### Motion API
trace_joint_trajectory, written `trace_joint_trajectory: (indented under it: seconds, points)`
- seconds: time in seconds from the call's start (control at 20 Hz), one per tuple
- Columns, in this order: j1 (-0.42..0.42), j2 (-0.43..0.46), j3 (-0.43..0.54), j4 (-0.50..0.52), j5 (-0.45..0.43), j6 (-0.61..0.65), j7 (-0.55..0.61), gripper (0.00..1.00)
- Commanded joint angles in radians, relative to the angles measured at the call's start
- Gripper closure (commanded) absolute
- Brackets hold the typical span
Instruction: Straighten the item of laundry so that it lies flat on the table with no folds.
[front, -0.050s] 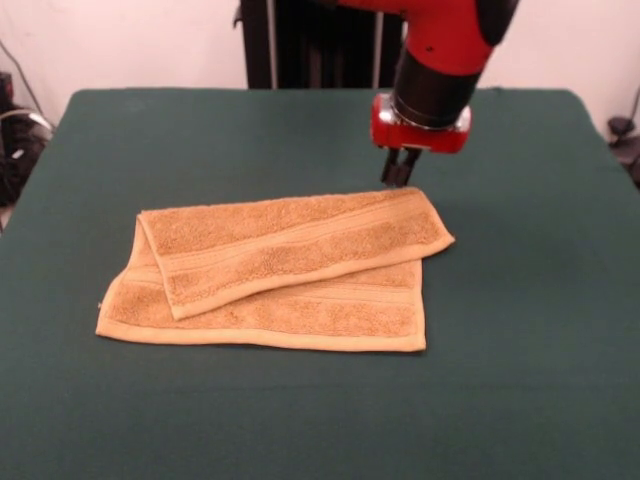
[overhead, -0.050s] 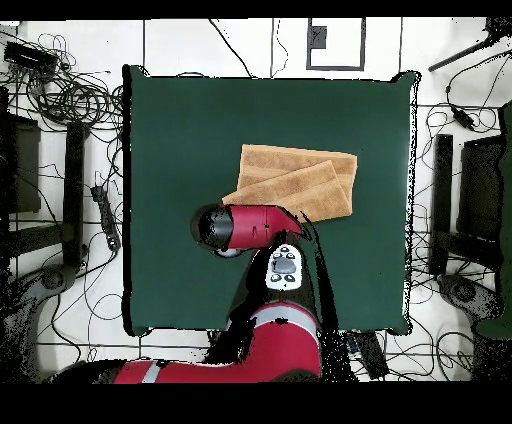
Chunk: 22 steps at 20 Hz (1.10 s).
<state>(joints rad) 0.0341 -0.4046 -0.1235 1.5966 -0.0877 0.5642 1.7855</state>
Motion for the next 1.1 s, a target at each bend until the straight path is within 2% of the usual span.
trace_joint_trajectory:
  seconds: [0.05, 0.35, 0.5, 0.8, 1.1]
  points:
    - [0.031, 0.092, 0.107, -0.004, 0.003, -0.059, 0.119, 1.0]
    - [0.075, 0.19, 0.09, -0.141, 0.029, -0.046, 0.157, 1.0]
    - [0.09, 0.209, 0.083, -0.178, 0.046, -0.019, 0.176, 1.0]
    - [0.071, 0.193, 0.109, -0.208, 0.079, 0.076, 0.162, 1.0]
    - [0.06, 0.189, 0.137, -0.191, 0.118, 0.047, 0.197, 1.0]
